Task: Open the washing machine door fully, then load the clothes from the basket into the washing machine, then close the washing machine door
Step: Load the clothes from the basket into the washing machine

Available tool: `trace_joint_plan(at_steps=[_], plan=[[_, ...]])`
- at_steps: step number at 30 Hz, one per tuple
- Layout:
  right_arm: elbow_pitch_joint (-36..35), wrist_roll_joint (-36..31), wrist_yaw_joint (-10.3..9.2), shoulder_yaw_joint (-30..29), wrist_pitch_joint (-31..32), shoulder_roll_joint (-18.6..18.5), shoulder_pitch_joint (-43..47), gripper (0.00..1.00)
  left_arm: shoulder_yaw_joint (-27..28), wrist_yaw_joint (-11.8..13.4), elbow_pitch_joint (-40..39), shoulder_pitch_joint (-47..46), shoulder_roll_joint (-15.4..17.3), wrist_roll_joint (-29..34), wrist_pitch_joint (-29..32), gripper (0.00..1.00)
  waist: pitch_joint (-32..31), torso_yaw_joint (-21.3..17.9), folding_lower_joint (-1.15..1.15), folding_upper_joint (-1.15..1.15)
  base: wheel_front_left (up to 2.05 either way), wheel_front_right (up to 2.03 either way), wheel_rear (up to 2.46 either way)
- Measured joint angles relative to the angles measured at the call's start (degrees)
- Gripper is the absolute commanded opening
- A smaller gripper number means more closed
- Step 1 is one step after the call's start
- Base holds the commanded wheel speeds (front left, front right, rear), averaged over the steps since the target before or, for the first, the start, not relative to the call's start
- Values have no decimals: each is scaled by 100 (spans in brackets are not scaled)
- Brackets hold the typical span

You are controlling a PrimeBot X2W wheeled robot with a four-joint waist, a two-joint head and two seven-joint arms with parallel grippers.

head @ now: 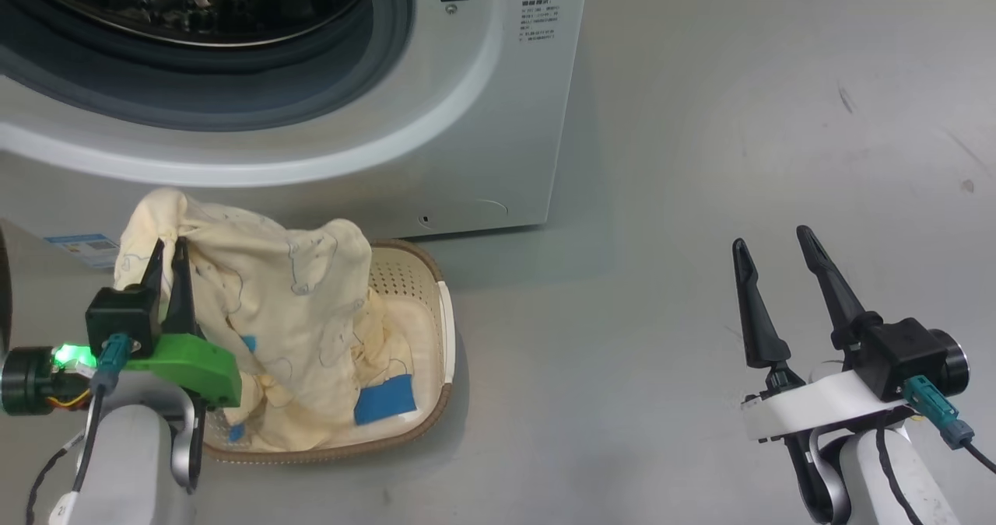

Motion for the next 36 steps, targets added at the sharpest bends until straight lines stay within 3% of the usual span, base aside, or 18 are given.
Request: trace_joint_plan(at_steps=[18,36], plan=[[45,-34,26,46,0,16,564,100,-81,8,-922,1460,1,91,0,0,-1072,57,0,0,0,0,0],[36,-60,22,70,1,27,935,100,-154,8,-1463,2209,-16,132,1,0,-1619,-59,0,0,0,0,0]])
